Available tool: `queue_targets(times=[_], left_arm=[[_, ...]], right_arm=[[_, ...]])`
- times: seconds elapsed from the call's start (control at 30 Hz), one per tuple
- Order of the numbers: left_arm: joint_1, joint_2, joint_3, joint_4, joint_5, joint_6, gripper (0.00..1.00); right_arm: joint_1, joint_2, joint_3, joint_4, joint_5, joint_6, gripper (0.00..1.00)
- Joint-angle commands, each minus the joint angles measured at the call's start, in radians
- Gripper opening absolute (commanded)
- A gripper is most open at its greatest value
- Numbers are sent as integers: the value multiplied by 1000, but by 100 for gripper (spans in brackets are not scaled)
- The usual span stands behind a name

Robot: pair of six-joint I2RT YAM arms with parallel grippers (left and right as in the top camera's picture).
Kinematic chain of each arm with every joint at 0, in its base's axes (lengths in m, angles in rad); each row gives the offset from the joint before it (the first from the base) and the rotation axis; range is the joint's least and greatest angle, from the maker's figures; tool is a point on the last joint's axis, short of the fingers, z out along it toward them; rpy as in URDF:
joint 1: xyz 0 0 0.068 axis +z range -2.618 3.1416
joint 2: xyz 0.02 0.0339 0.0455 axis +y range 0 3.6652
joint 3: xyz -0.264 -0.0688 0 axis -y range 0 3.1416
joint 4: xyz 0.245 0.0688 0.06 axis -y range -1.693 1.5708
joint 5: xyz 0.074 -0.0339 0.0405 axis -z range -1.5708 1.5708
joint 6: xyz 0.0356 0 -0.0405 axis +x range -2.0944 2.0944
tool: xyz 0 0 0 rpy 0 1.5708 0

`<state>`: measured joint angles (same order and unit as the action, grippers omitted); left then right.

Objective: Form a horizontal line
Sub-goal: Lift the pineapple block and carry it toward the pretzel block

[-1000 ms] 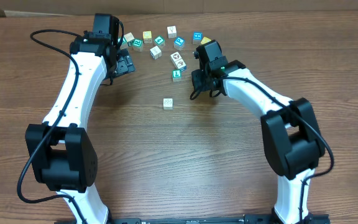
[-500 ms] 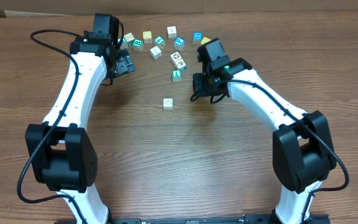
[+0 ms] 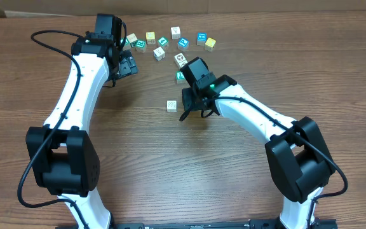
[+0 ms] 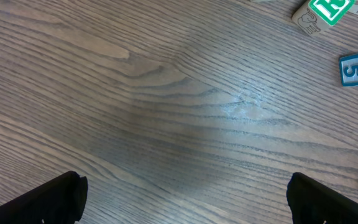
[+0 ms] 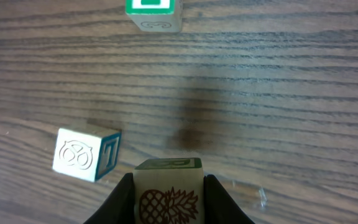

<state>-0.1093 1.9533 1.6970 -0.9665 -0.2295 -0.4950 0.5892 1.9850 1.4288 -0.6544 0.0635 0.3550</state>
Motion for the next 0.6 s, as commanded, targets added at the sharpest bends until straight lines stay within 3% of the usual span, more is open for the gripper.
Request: queue_targets(times=[0.0,0.57], left_arm=[[-2,13,24,-1,-13,1,100],[-2,13,24,-1,-13,1,100]], right_arm=[[6,-17,-35,34,41,12,22],[6,37,-70,120,35,13,22]])
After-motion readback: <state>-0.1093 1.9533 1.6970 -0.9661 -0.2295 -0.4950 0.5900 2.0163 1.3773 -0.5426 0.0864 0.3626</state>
